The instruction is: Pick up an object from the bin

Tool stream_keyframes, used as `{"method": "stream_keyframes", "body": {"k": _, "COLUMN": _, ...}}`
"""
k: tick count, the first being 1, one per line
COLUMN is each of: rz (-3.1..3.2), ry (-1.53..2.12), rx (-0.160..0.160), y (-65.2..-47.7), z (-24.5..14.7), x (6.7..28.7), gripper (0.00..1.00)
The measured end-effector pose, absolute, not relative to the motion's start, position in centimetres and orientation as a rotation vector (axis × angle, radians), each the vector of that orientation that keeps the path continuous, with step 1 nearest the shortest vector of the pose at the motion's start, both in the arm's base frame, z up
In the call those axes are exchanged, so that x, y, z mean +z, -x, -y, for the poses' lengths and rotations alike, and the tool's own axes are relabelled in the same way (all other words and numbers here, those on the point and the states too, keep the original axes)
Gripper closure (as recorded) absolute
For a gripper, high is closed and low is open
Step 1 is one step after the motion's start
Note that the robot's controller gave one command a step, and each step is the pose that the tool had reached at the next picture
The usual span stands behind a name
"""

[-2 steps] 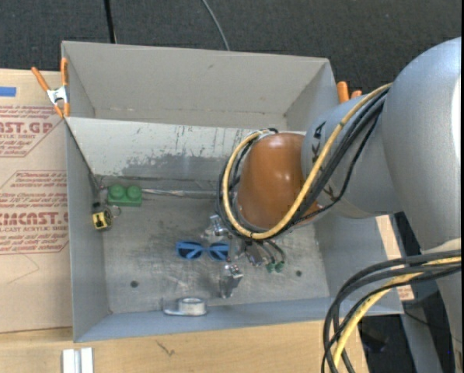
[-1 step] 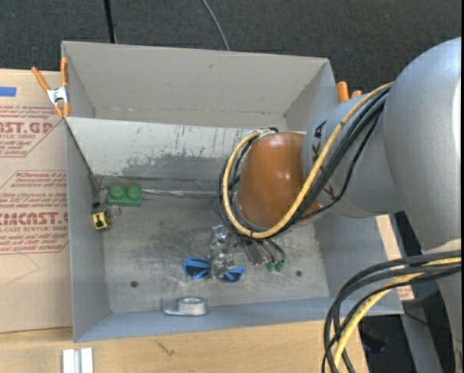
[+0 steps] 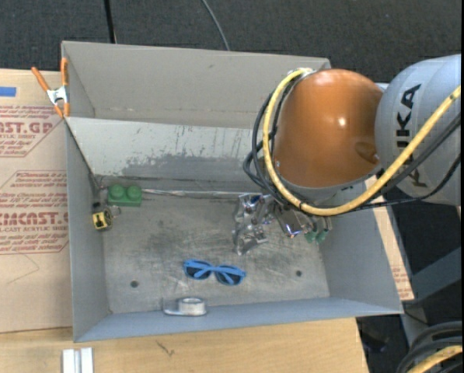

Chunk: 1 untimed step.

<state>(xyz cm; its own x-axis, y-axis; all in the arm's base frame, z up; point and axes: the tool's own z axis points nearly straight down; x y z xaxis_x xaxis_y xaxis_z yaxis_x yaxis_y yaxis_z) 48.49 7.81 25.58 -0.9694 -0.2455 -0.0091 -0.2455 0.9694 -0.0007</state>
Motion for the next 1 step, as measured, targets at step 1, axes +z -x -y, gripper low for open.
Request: {"method": "stream_keyframes", "body": {"k": 1, "rz": -3.115, "ry": 0.389, "rx": 0.001, "y": -48.39, "z": -7.79, "x": 25.18, "gripper": 0.00}}
